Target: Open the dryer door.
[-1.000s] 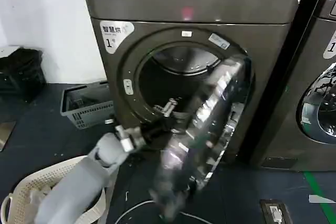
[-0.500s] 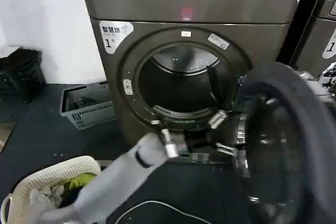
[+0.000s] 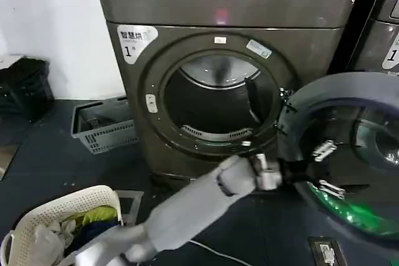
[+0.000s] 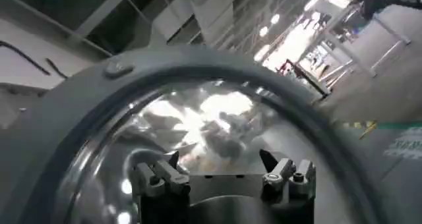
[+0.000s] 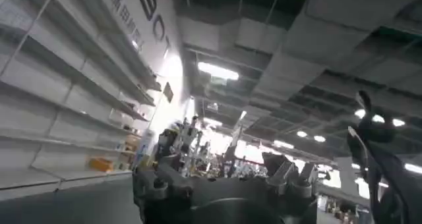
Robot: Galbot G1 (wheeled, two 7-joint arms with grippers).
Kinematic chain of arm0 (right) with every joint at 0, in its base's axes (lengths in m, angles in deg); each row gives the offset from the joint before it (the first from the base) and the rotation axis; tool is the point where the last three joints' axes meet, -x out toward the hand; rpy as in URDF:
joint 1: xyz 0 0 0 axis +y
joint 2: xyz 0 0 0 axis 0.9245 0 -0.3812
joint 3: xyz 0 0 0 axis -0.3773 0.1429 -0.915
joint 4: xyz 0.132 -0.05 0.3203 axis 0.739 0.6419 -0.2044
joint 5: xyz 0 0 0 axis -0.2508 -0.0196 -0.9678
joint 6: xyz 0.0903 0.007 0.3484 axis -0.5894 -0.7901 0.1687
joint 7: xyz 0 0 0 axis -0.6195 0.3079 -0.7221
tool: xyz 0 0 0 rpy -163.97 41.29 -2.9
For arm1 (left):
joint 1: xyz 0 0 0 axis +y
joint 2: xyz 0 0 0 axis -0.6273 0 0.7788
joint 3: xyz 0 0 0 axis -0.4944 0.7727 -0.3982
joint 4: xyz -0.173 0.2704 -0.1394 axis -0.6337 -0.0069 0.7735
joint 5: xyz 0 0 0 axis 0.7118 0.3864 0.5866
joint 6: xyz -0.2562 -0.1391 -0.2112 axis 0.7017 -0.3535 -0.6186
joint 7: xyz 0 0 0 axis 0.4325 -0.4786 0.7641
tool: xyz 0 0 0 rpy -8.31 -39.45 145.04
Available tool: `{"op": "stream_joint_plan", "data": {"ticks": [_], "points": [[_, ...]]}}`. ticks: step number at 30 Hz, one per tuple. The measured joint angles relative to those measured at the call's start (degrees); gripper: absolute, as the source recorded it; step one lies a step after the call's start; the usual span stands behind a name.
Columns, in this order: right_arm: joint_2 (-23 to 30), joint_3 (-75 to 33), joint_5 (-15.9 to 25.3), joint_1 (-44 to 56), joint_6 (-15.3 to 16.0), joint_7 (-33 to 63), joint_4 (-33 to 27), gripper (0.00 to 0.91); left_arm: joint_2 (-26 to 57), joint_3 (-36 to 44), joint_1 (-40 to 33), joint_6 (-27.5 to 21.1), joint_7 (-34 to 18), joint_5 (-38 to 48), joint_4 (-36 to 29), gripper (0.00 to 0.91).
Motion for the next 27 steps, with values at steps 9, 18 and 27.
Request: {"op": "stream_joint_plan", "data": {"ticks": [9, 18, 27], "points": [[0.06, -1.71, -0.26, 1.35, -0.62, 0.14, -2.22, 0.907, -1.35, 0.76, -2.28, 0.13, -0.16, -1.13, 5.83, 0.907], [0.43, -1.85, -0.71, 1.44, -1.37, 0.61, -2.07, 0.907, -1.35, -0.04, -3.24, -0.67, -2.73, -5.48, 12.16, 0.907], [1.47, -0.26, 0.52, 0.22, -2.57, 0.72, -1.33, 0.907, -1.36, -0.40, -2.81, -3.86, -5.45, -5.42, 11.54, 0.907]]}}
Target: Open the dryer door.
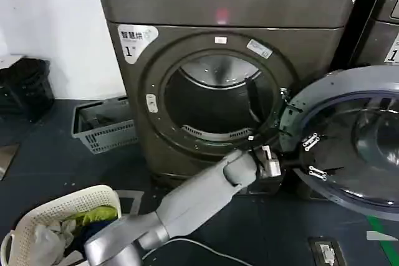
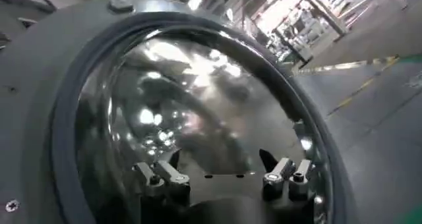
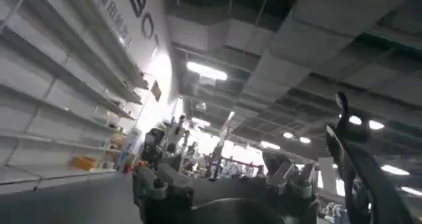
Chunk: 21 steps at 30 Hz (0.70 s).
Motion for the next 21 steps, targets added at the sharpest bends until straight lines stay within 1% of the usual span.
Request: {"op": "stream_joint_plan", "data": {"ticks": [3, 6, 14, 17, 21], "points": [[-0.14, -0.14, -0.04, 0.21, 0.02, -0.01, 0.00, 0.907, 0.01, 0.12, 0.20, -1.17, 1.14, 1.81, -1.51, 0.907], [-0.64, -0.42, -0.20, 0.62, 0.14, -0.02, -0.21, 0.907, 0.01, 1.21, 0.95, -2.65, 1.76, 3.89, -4.90, 0.907], [-0.86, 0.31, -0.19, 0.26, -0.10, -0.14, -0.72, 0.907, 0.64, 3.60, 3.50, -2.78, 2.56, 5.36, -18.58, 0.907], [-0.74, 0.89, -0.16, -0.02, -0.16, -0.15, -0.60, 0.907, 8.01, 3.51, 4.21, -2.29, 2.77, 5.91, -23.19, 0.907], [-0.75, 1.53, -0.16, -0.09, -0.17, -0.22, -0.50, 0.907, 18.37, 2.72, 5.06, 0.98, 3.62, 6.52, -28.76, 0.907]]}}
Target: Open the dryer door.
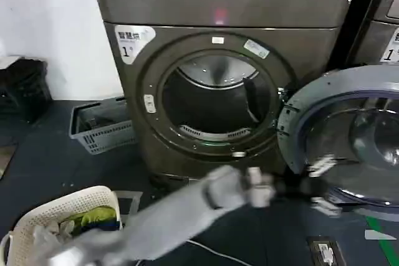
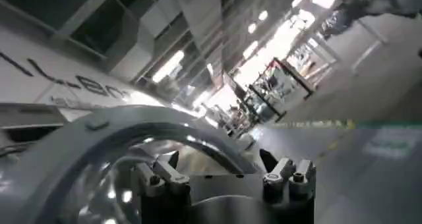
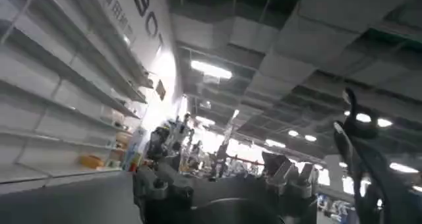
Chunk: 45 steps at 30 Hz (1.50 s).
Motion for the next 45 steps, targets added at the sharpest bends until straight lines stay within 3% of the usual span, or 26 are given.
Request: {"op": "stream_joint_plan", "data": {"ticks": [7, 15, 23, 32, 37, 45], "points": [[-0.08, 1.70, 0.05, -0.29, -0.14, -0.05, 0.55, 0.907, 13.79, -1.34, 1.58, 8.65, 0.74, -3.68, -4.90, 0.907], [-0.95, 3.95, 0.12, -1.13, 0.32, 0.37, 0.14, 0.907, 28.54, -8.72, 5.66, 25.34, 0.55, -21.94, -4.42, 0.907], [-1.72, 5.00, -1.02, -0.60, 1.22, 1.38, -1.79, 0.907, 41.81, -19.05, 11.79, 25.63, -1.75, -44.02, -3.92, 0.907], [-1.74, 6.47, -3.00, -1.15, 1.26, 2.03, -2.32, 0.907, 57.10, -26.05, 22.08, 25.63, -12.78, -77.99, -2.79, 0.907], [-1.52, 6.97, -3.30, -1.52, 1.38, 2.13, -2.41, 0.907, 62.84, -28.86, 30.68, 25.64, -13.58, -82.39, -2.91, 0.907], [-0.90, 7.33, -3.67, -1.75, 1.13, 1.61, -1.86, 0.907, 65.22, -28.30, 32.78, 25.56, -13.72, -84.62, -3.02, 0.907]]}}
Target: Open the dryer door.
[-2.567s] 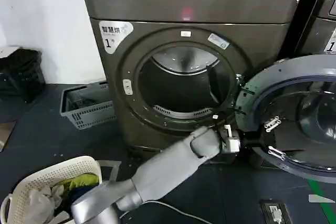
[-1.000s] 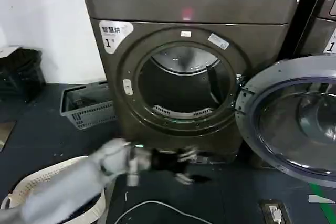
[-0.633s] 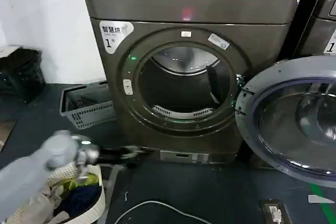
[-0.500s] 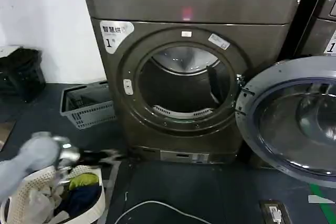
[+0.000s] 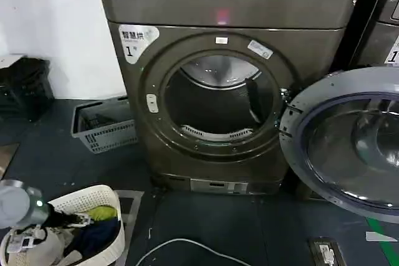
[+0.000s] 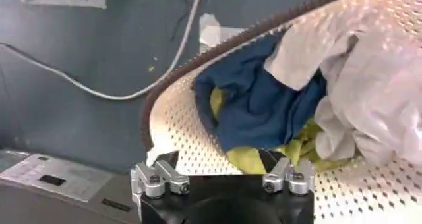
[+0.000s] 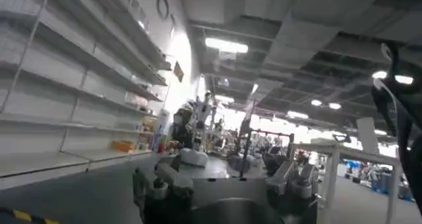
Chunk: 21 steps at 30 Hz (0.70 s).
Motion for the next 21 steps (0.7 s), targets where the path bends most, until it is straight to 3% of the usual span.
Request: {"op": "stream_joint_plan", "data": {"ticks": [11, 21], "points": [[-0.18, 0.75, 0.12, -0.03, -1.27, -0.69, -0.56, 0.907, 5.33, -2.82, 1.22, -0.04, 0.75, -7.03, -1.63, 0.907], [-0.52, 0.46, 0.53, -0.63, -1.73, -0.67, -1.64, 0.907, 8.83, -2.69, 2.81, -0.04, 3.52, -4.69, -3.99, 0.907]]}}
